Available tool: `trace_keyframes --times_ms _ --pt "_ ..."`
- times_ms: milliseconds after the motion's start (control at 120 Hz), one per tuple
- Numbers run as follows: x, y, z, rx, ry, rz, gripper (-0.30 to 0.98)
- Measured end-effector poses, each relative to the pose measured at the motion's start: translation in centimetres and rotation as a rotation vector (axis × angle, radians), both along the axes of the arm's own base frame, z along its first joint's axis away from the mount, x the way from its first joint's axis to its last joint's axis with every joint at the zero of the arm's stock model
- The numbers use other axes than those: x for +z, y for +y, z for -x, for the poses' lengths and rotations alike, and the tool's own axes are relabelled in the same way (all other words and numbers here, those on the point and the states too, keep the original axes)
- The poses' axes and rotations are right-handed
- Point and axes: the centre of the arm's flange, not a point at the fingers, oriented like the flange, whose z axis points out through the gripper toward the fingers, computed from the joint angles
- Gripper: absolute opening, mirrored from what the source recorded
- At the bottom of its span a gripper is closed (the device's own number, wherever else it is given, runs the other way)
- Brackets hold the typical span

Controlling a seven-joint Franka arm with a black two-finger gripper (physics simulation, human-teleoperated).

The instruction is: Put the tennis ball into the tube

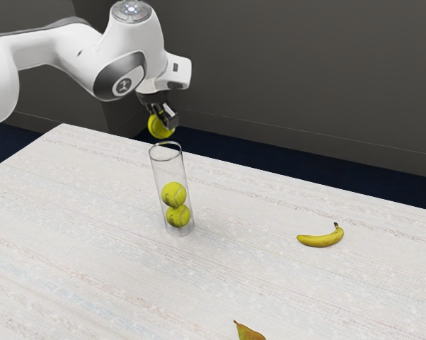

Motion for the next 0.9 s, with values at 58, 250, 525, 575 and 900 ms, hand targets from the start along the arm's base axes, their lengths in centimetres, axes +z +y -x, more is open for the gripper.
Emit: trace_keyframes --times_ms 58,250,525,575,900 --pt "-0.2 0.7 0.0 0.009 0.012 0.004 0.11" --pt "-0.2 0.2 0.7 0.020 0.058 0.006 0.11" --pt "-0.5 -1.1 1.4 0.030 0.112 -0.006 0.31" --pt "-0.5 -1.3 1.4 0.025 0.118 -0.013 0.37" --pt "0.1 -4.2 1.8 -0.053 0.126 -0.072 0.60"
